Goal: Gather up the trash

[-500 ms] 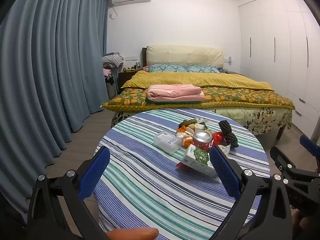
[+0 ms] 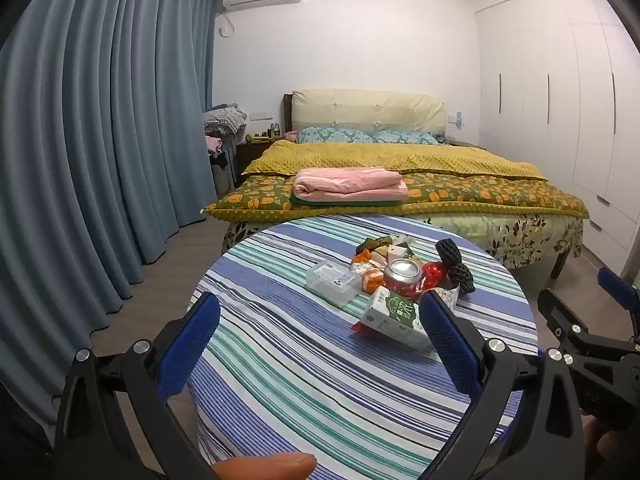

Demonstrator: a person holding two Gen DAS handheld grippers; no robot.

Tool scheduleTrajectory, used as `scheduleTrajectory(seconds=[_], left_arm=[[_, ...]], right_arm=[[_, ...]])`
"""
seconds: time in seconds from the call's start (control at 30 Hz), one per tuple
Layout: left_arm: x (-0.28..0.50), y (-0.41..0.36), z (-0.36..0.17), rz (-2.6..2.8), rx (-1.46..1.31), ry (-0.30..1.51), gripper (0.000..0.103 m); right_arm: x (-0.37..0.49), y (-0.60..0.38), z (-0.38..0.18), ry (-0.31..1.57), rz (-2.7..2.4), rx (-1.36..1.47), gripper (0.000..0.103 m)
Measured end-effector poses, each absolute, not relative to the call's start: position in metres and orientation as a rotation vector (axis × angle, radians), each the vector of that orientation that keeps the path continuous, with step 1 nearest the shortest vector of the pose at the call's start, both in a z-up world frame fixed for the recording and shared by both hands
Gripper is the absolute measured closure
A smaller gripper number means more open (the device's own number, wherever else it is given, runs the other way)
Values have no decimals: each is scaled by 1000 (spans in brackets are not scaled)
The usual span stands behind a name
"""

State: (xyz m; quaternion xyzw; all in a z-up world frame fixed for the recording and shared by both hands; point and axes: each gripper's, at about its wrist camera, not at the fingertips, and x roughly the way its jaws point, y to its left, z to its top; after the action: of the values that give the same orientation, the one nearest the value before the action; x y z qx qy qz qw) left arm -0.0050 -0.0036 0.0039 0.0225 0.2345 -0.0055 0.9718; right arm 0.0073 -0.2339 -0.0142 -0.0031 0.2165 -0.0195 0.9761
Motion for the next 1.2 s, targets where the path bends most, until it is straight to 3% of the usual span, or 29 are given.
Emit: scheduleTrajectory(seconds=[1.2], left_arm=[[-5, -18, -12, -31, 55, 504, 4]], right_arm=[[6, -240, -21, 449, -61, -4, 5]])
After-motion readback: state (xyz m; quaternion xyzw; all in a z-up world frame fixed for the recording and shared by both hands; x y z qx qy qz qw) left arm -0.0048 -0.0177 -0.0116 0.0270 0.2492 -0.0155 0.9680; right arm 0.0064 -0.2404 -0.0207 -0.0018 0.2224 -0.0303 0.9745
